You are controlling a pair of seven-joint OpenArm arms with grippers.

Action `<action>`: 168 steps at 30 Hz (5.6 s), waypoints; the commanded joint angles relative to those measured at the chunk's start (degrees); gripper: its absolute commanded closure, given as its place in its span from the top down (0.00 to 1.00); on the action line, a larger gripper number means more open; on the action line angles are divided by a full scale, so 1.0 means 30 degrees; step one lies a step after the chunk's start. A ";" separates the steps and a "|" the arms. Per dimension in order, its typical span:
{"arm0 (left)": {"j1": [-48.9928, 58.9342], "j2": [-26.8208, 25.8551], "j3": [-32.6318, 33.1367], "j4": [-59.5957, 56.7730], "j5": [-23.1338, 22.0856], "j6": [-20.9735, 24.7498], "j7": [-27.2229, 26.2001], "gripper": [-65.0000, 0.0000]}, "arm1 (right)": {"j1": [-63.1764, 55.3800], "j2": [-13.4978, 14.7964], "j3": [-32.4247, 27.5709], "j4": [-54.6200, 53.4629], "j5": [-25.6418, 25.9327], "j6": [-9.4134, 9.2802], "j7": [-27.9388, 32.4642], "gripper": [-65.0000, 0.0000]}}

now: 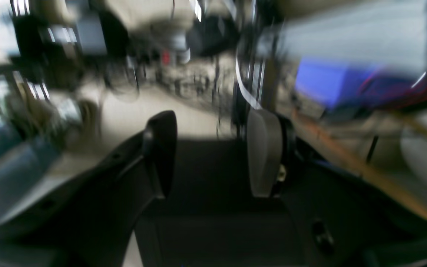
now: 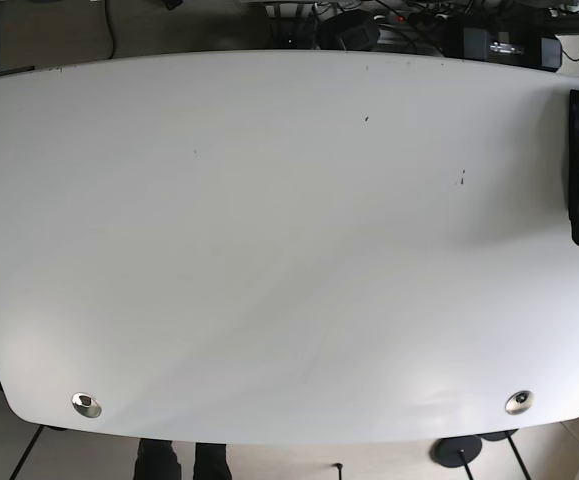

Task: Fold the T-shirt properly

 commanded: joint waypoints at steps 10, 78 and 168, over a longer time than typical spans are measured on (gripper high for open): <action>-0.5338 -0.1491 -0.0598 -0.8864 -0.0226 0.0042 -0.0270 0.42 | 0.4371 0.1155 -0.3098 -1.1076 0.0223 -0.0313 0.2864 0.16; -1.1404 -0.1110 -0.2854 0.4703 -0.3567 -0.0105 -0.1530 0.63 | 1.4510 0.1478 0.1239 0.3458 0.2948 0.0156 -0.7686 0.17; -1.0584 -0.1725 0.1219 0.4029 -0.3625 -0.3826 -0.1559 0.62 | 4.2407 -0.0779 -1.4028 0.1671 -0.6224 0.1474 -1.5012 0.03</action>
